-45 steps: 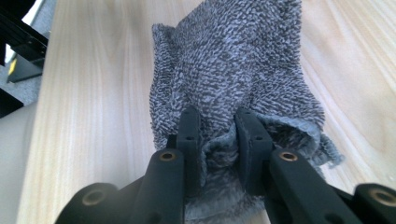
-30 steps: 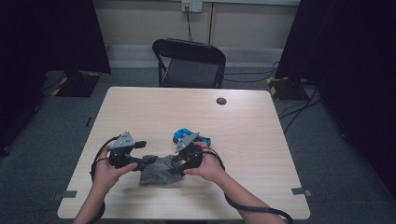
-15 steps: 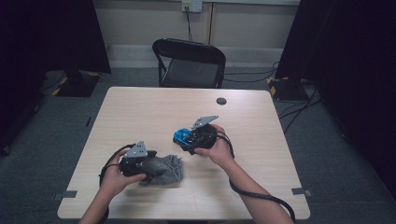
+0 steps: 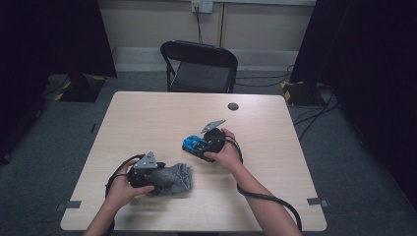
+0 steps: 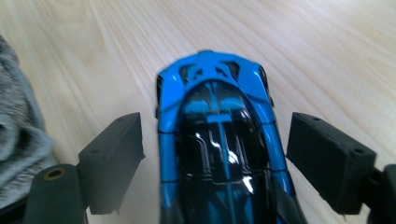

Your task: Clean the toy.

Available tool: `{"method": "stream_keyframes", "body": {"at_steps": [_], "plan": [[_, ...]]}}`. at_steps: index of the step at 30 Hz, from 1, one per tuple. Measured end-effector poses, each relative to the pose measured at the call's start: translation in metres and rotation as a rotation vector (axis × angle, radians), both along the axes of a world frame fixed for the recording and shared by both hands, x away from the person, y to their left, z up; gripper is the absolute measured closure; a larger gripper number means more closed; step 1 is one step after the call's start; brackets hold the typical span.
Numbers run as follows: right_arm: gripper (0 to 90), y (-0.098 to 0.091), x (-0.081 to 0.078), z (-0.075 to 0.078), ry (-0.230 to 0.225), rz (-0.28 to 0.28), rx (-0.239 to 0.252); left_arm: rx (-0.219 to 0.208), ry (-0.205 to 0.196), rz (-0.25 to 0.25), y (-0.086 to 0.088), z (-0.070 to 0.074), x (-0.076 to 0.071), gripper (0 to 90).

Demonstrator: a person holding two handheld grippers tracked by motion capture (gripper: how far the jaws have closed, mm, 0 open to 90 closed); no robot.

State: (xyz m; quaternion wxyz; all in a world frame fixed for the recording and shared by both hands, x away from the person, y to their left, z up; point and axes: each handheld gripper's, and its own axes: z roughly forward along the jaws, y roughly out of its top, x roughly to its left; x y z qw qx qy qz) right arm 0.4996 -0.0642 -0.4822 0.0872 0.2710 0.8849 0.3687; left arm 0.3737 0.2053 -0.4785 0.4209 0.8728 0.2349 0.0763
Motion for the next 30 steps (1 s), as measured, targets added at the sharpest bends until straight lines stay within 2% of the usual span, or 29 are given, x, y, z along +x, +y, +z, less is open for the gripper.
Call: {"method": "stream_keyframes", "body": {"at_steps": [7,11,12,14,26,30], "plan": [[18.0,0.000,0.005,-0.010,0.010,0.016,-0.028,0.009,0.004,-0.003,-0.002,-0.003,0.001,18.6],[17.9,-0.001,0.004,-0.016,-0.003,0.029,-0.065,0.016,0.005,-0.007,-0.002,-0.004,0.001,18.6],[17.8,-0.002,0.003,-0.017,-0.002,0.019,-0.044,0.019,0.006,-0.008,-0.003,-0.004,0.001,18.6],[17.7,-0.003,0.003,-0.018,-0.008,0.022,-0.038,0.018,0.008,-0.008,-0.003,-0.005,0.002,18.5],[17.6,-0.002,0.006,-0.017,-0.005,0.049,-0.056,0.011,0.023,-0.004,-0.003,-0.008,0.003,18.7],[18.0,0.000,0.009,-0.017,-0.001,0.075,-0.037,0.006,0.031,-0.002,-0.002,-0.010,0.005,18.7]]}}
